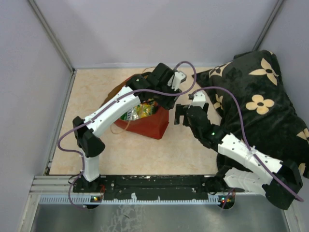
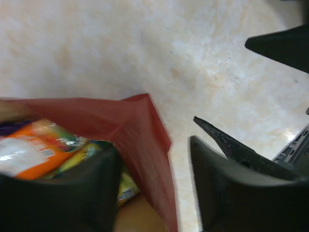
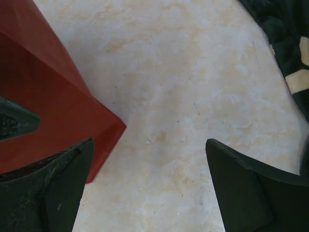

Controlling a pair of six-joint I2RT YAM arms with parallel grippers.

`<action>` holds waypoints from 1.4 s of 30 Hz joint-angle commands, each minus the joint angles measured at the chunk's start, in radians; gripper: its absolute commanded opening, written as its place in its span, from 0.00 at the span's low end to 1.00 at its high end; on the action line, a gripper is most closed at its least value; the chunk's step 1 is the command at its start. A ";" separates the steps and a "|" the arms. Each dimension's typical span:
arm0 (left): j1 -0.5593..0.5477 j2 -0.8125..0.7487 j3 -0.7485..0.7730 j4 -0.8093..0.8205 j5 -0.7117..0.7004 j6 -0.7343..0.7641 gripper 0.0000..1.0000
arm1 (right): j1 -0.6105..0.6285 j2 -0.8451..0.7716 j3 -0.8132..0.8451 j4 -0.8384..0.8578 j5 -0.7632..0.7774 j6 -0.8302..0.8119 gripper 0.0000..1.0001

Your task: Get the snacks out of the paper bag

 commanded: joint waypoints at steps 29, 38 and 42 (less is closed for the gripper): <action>0.474 -0.377 -0.342 0.056 -0.185 -0.055 0.96 | 0.001 0.099 0.397 -0.173 -0.022 -0.061 0.99; 0.488 -0.321 -0.385 0.054 -0.229 -0.032 0.71 | 0.015 0.407 0.735 -0.370 0.049 -0.113 0.97; 0.496 -0.321 -0.434 0.073 -0.227 -0.039 0.49 | 0.015 0.525 0.847 -0.416 0.048 -0.130 0.97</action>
